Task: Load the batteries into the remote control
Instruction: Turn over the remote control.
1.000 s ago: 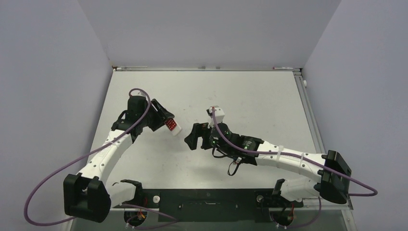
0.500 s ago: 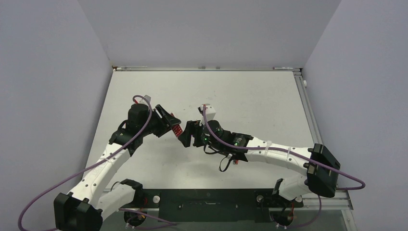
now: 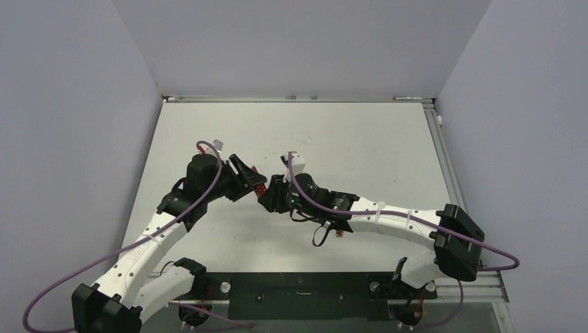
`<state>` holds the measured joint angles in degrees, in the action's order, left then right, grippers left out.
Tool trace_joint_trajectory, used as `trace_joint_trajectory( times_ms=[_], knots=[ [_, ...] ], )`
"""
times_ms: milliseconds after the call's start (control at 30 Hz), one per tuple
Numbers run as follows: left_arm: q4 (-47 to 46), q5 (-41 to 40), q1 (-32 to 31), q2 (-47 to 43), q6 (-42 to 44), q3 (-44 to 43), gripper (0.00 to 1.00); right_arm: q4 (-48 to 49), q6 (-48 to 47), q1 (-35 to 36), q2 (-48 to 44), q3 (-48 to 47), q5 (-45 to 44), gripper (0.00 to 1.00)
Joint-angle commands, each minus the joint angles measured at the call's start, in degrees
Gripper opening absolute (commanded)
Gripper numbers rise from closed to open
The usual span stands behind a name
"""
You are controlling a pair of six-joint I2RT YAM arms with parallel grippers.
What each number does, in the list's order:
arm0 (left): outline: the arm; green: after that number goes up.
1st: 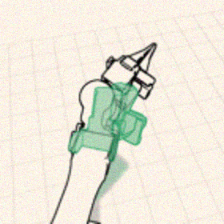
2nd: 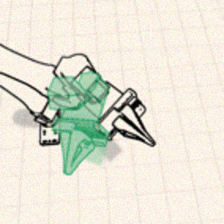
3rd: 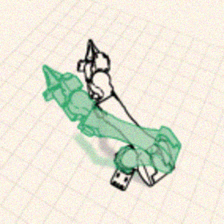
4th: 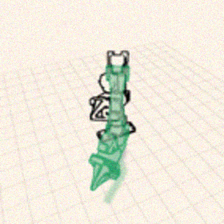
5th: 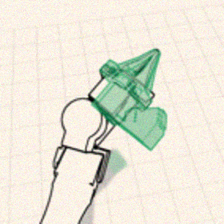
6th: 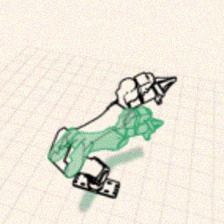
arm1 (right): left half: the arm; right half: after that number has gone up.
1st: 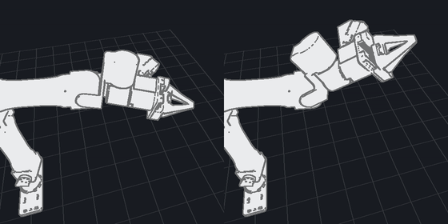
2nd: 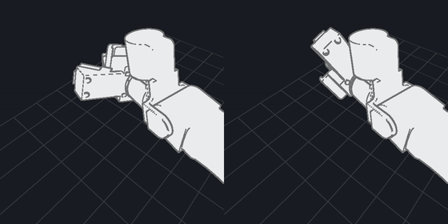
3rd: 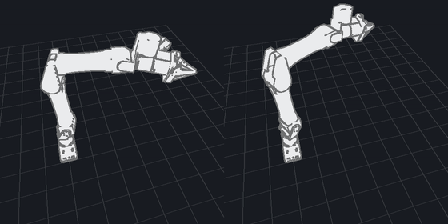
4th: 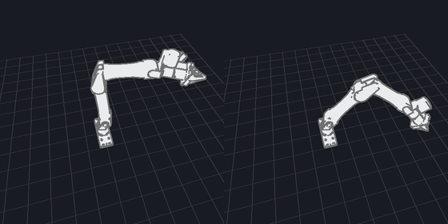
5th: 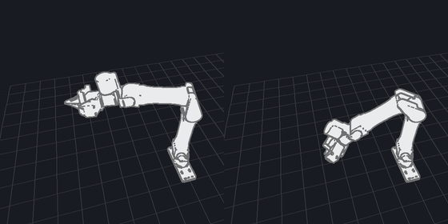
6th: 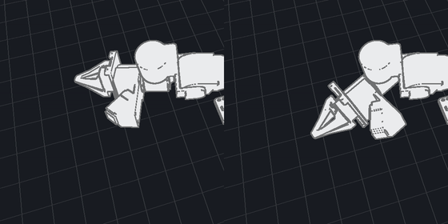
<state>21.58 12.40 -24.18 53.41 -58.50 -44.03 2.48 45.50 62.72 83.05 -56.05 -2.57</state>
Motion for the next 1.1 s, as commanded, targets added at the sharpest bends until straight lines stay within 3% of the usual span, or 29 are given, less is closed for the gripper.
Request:
trace_joint_trajectory(
  times_ms=[0, 33, 67, 267, 367, 700, 800, 1067],
  knots=[
    [-3.35, 0.01, -0.6, -1.26, -1.48, 0.27, 0.0, 3.58, 0.48, 0.47, -0.22, -1.37, 1.18, 0.18],
    [-3.43, -0.01, -0.68, -1.41, -1.52, 0.34, 0.0, 3.56, 0.47, 0.47, -0.33, -1.3, 1.27, 0.1],
    [-3.38, 0.07, -0.69, -1.52, -1.53, 0.36, 0.0, 3.57, 0.5, 0.54, -0.57, -1.15, 1.24, 0.09],
    [-3.32, 0.38, -0.69, -1.99, -1.53, 0.62, 0.0, 3.48, -0.22, 0.82, -1.86, -0.14, 1.04, 0.08],
    [-4.25, 2.11, -0.69, -1.9, -1.53, 0.99, 0.29, 2.81, -1.24, 0.83, -2.29, 0.15, 1.02, 0.08],
    [-6.31, 8.58, -0.69, -2.51, -1.95, 1.48, 0.79, -8.94, -12.19, 0.91, -3.73, -2.01, -2.68, 0.08],
    [-6.79, 10.76, -0.73, -2.73, -1.97, 1.49, 0.86, -12.08, -15.53, 0.98, -4.5, -1.8, -4.47, 0.08],
    [-8.08, 16.22, -0.73, -3.52, -2.99, 2.22, 0.89, -15.35, -28.34, 6.12, -8.9, 1.34, -14.11, 0.08]
  ],
)
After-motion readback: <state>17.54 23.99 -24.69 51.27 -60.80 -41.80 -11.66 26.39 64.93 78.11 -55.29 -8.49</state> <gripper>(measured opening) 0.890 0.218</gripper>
